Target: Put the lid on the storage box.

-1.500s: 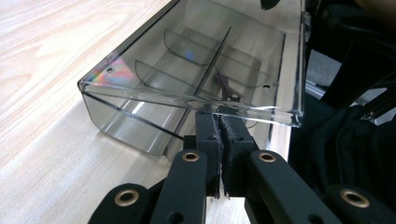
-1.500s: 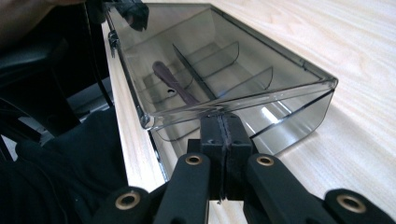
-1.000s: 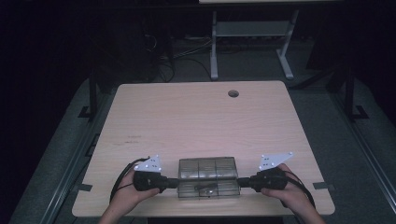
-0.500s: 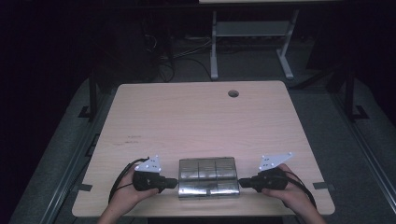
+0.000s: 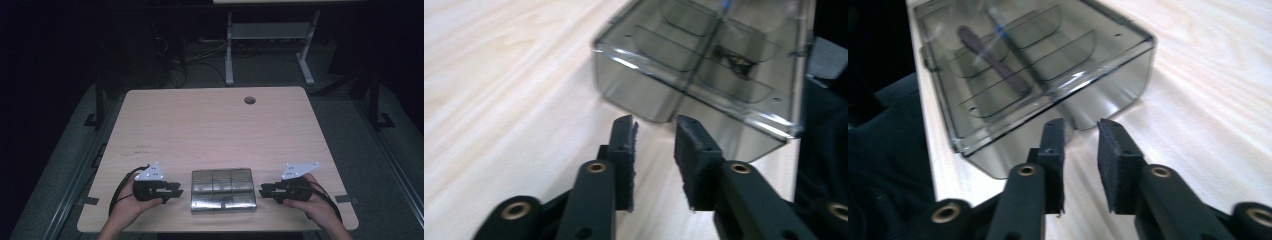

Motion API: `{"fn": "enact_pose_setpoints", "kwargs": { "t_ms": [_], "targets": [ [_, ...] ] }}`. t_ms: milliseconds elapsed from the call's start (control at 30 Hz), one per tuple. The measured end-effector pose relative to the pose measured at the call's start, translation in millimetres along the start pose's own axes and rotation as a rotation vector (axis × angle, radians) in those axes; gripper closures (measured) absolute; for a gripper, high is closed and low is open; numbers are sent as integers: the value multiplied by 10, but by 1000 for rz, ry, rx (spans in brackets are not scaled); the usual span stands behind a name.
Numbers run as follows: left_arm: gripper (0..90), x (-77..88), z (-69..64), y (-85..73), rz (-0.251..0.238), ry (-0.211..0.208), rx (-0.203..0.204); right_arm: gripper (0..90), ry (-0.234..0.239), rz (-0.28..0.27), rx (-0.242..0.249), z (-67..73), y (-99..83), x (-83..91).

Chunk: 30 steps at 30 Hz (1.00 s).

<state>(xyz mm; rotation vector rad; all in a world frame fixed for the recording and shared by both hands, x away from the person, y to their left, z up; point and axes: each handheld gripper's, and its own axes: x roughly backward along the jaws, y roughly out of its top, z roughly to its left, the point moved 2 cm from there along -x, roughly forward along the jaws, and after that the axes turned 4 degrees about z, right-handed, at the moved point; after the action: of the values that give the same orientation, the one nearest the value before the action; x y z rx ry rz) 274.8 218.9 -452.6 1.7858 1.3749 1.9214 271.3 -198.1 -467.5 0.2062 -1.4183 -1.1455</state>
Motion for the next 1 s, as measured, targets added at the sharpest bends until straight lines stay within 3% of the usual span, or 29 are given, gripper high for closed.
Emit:
{"fn": "enact_pose_setpoints", "kwargs": {
  "t_ms": [200, 367, 533, 600, 767, 1000],
  "targets": [
    [498, 63, 117, -57, -2, 89, 21, 498, -62, -48, -28, -111, -21, 55],
    [385, 101, 240, -125, 7, 173, 55, 399, -120, -85, -58, -217, -50, 107],
    [306, 131, 352, -188, 8, 232, 101, 346, -190, -116, -95, -352, -102, 190],
    [288, 146, 403, -223, 15, 262, 105, 318, -234, -119, -106, -420, -131, 220],
    [263, 167, 460, -272, 13, 287, 112, 254, -353, -122, -143, -581, -212, 286],
    [250, 159, 478, -286, 15, 289, 106, 242, -392, -135, -161, -663, -252, 332]
  ]
}}
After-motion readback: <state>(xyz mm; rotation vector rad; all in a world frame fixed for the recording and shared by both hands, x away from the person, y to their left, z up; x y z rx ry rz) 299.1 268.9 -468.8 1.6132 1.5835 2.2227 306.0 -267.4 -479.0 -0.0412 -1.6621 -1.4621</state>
